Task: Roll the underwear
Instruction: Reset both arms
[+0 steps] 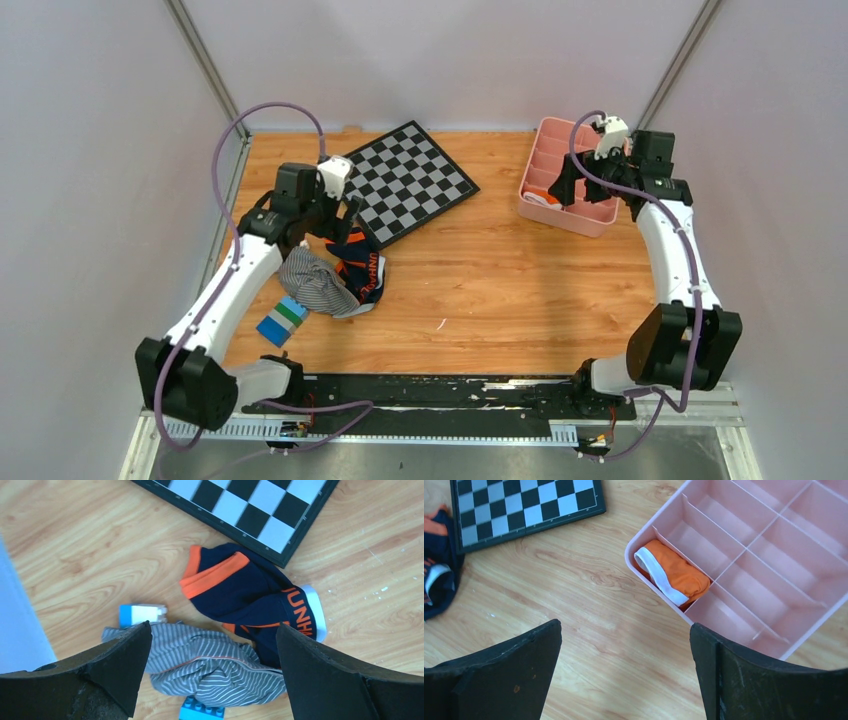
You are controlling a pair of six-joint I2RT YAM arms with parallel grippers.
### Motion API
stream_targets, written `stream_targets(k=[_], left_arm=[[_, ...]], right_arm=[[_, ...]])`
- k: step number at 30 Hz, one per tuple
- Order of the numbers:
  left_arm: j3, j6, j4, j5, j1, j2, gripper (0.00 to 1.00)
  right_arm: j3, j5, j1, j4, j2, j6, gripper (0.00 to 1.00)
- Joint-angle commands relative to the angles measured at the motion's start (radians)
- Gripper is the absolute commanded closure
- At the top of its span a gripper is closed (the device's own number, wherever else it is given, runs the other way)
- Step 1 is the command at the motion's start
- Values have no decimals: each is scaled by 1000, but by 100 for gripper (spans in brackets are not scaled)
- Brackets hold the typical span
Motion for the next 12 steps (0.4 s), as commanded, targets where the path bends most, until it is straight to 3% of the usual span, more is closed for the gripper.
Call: stream_targets(k=[1,7,12], left_arm=[[15,29,106,-132,4,-131,0],[204,11,70,-167,4,-140,0],[93,-11,105,-88,4,-169,0]], right_arm=[[19,127,0,66,-87,244,0],[52,200,0,98,-216,226,0],[-8,248,-1,122,-303,208,0]])
